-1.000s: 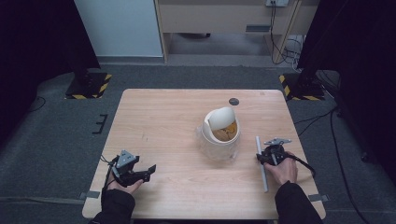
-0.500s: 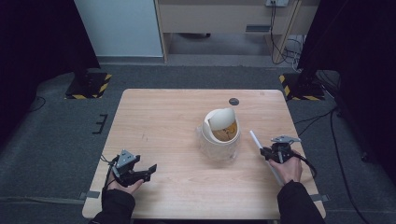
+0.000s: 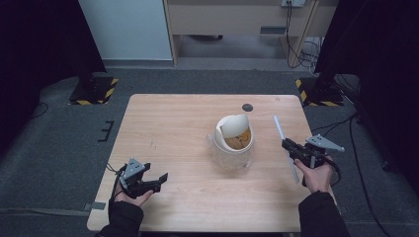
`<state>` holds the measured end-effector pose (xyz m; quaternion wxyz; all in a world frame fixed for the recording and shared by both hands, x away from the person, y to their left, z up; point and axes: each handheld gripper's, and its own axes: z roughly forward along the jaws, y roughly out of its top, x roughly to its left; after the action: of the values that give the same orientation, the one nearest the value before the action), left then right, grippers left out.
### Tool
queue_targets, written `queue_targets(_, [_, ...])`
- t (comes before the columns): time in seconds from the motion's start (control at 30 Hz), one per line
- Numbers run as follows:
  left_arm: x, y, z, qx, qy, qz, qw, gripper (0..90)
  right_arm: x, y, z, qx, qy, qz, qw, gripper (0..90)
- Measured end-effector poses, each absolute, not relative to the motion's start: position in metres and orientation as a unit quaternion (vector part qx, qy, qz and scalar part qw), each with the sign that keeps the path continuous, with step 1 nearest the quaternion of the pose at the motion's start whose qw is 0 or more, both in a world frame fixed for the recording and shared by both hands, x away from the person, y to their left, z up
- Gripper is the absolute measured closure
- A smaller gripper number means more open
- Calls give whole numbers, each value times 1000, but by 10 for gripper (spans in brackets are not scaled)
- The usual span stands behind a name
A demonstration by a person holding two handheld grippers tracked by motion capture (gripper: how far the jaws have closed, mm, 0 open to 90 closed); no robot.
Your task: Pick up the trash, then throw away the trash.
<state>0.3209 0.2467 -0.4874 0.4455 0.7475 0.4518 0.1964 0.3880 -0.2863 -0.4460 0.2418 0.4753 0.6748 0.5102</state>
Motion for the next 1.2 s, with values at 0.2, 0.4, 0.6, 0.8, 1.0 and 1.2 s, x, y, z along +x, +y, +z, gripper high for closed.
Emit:
queue_targets(0.2, [320,243,-485,744,447,194,457,183,381,-286,-424,454,652,555,248,800])
queue_targets(0.4, [317,235,-480,734,438,193,481,188,376,-284,-407,432,634,590,253,800])
queue_targets(0.6, [315,220,-467,729,419,204,502,197,372,-279,-393,411,624,614,255,800])
queue_targets(0.8, [316,201,-452,717,401,212,529,211,368,-273,-378,387,610,642,256,799])
queue_targets(1.0, [321,176,-438,706,385,205,557,224,366,-267,-364,369,596,667,254,800])
queue_targets(1.2, [323,151,-425,699,367,194,582,236,364,-259,-355,353,593,679,251,800])
